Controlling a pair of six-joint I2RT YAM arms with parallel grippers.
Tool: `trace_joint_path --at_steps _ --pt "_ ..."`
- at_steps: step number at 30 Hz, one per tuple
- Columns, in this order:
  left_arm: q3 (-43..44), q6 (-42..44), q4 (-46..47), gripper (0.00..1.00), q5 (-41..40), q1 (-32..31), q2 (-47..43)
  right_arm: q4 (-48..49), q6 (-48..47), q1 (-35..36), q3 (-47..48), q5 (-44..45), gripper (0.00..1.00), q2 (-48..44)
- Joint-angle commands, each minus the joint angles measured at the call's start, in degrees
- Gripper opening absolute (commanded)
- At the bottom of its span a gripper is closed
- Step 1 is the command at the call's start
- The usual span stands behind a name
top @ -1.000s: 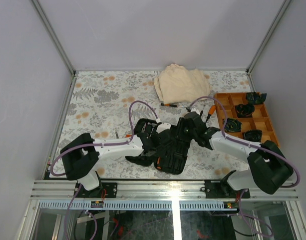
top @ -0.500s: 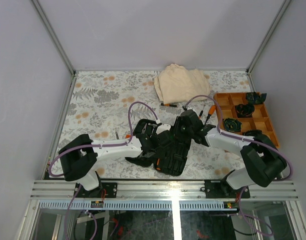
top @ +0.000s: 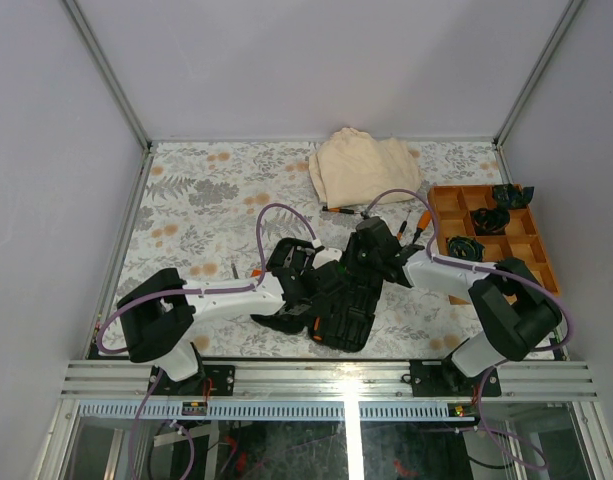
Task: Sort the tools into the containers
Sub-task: Place the screwdriver in the storage box.
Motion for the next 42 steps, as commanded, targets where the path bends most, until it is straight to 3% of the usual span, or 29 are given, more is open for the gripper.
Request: trace_joint_path --at_steps 1,25,42 --pt "-1.33 0.29 -0.65 0.14 2.0 -0.94 0.59 1.13 -0.01 -0.12 3.0 -0.97 0.26 0.71" --pt "-1.32 0.95 -0.56 0.14 2.24 -0.94 0.91 -4.59 -2.05 -0.12 6.88 -0.88 0.23 5.16" --pt "-1.35 0.78 -2.22 0.14 1.74 -0.96 1.88 -11.85 -5.65 -0.12 9.01 0.7 0.08 10.28"
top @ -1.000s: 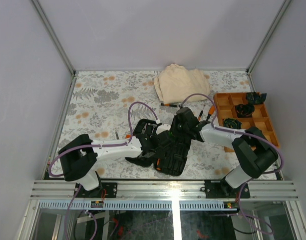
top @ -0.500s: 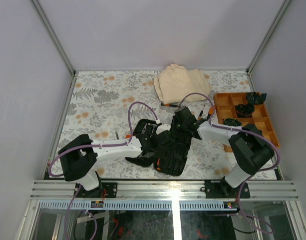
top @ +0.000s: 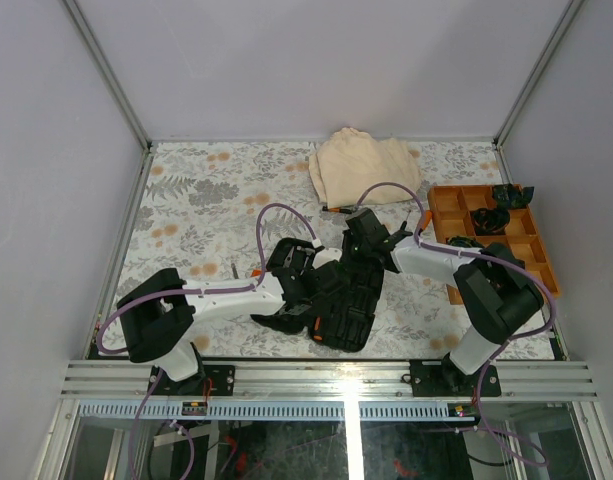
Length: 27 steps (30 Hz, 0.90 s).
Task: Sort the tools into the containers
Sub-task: Place the screwdriver in the storage box.
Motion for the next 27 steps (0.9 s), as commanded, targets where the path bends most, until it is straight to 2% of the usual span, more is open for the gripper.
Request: trace_joint_path --at_steps 1,8,12,19,27 --pt "-1.09 0.61 -3.03 0.13 1.3 -0.96 2.26 -2.93 -2.72 -0.03 0.08 1.14 0.07 3.29" --pt "-0.25 0.58 -5.48 0.13 1.69 -0.94 4.41 -3.39 -3.5 -0.08 -0.45 1.3 0.01 4.96" --pt "0.34 0.84 -6.92 0.11 2.51 -0.93 6.08 -3.43 -3.73 -0.08 -1.06 1.44 0.0 5.92" --pt "-0.69 0.71 -7.28 0.0 4.28 -0.96 6.73 -3.54 -4.43 -0.12 -2.89 2.92 0.0 6.83" --pt "-0.49 0.36 -7.8 0.0 4.66 -0.91 7.91 -4.36 -4.6 -0.08 -5.08 5.81 0.0 8.73"
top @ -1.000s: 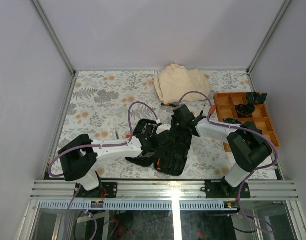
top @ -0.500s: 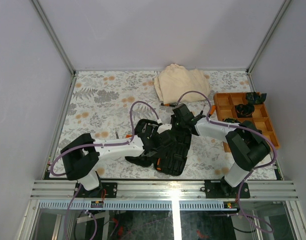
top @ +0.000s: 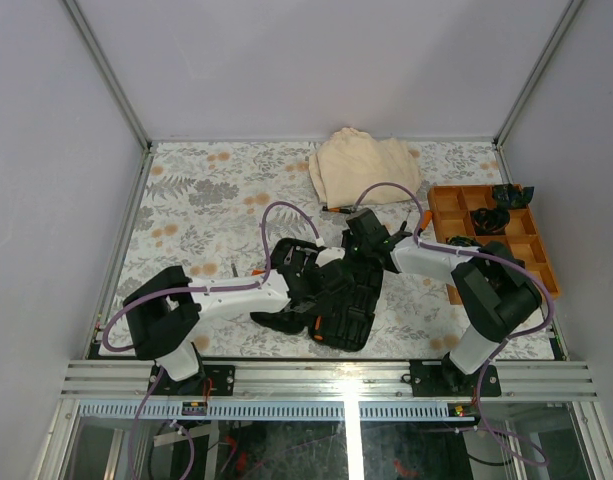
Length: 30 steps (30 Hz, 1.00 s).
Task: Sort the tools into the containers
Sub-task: Place the screwdriver in the storage box.
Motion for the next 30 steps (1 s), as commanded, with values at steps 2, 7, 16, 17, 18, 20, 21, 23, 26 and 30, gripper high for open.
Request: trace_joint_path --at_steps 2,7,16,17,18,20,21,23,26,30 --pt "-2.83 0.5 -5.16 0.0 5.1 -0.93 6.03 -5.73 -2.74 0.25 -5.25 7.07 0.0 7.75" --pt "-3.14 0.56 -5.39 0.0 5.11 -0.94 6.59 -5.56 -2.06 0.25 -7.33 9.49 0.0 8.42" --pt "-4.72 0.65 -4.96 0.0 5.6 -1.09 7.77 -3.26 -0.92 0.25 -10.9 10.69 0.0 10.27" --pt "-5.06 0.65 -4.83 0.0 5.71 -1.22 7.99 -3.01 -0.86 0.25 -11.24 10.8 0.0 10.3" --pt "-5.42 0.58 -4.75 0.0 5.8 -1.25 8.22 -2.78 -0.79 0.25 -11.52 10.82 0.0 10.45" --pt "-6.38 0.39 -4.65 0.0 5.92 -1.34 8.72 -2.48 -0.54 0.25 -12.03 10.75 0.0 10.55" --pt "-6.88 0.32 -4.51 0.0 6.09 -1.37 8.88 -2.28 -0.47 0.25 -12.19 10.72 0.0 10.49" --pt "-8.14 0.09 -4.26 0.0 6.42 -1.39 9.13 -2.07 -0.21 0.25 -12.66 10.72 0.0 10.26" --pt "-10.04 -0.29 -3.94 0.0 7.03 -1.48 9.28 -1.99 -0.09 0.25 -13.15 10.96 0.0 9.95" --pt "-11.8 -0.61 -4.01 0.0 7.8 -1.44 9.97 -1.88 0.0 0.25 -13.89 11.42 0.0 9.97"
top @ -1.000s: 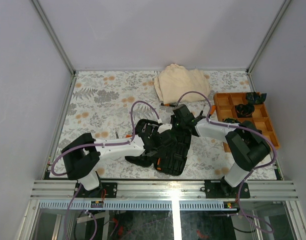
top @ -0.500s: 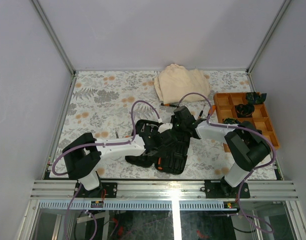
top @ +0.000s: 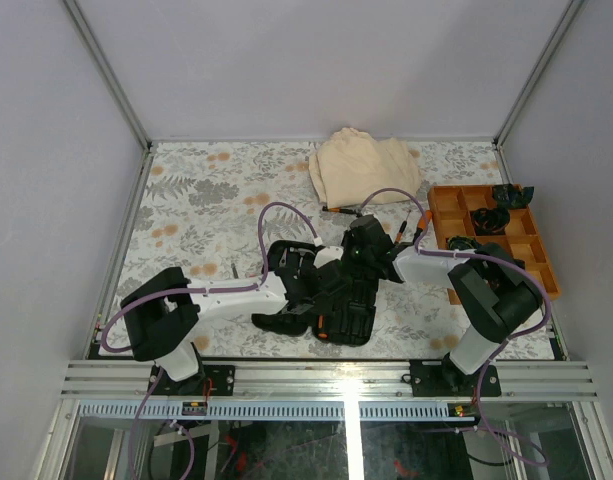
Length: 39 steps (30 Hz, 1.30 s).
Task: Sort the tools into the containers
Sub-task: Place the screwdriver in the storage box.
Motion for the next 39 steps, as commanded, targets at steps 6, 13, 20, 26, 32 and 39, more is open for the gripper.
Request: trace_joint_path --at_steps 6,13,20,26,32,39 --pt "-11.79 -1.12 -7.83 0.0 9.28 -1.53 10.87 -13.91 -2.84 0.34 -9.29 11.84 0.0 9.52" --pt "-13.36 -2.11 -7.42 0.0 9.79 -1.75 11.26 -18.79 -1.31 4.29 -7.31 17.11 0.0 8.26" --pt "-14.45 -3.34 -7.18 0.0 10.11 -3.14 11.12 -25.81 -0.62 8.24 -2.74 19.77 0.0 8.98" --pt "-14.23 -3.82 -6.88 0.0 10.36 -4.02 11.04 -30.31 -2.61 8.84 1.92 17.55 0.0 10.58" --pt "-14.79 -3.9 -6.97 0.0 9.82 -4.24 10.27 -28.2 -3.11 8.8 1.87 13.56 0.0 11.49" --pt "-15.4 -5.38 -8.04 0.0 7.04 -4.11 6.53 -24.99 -2.56 6.94 -1.48 11.88 0.01 1.18"
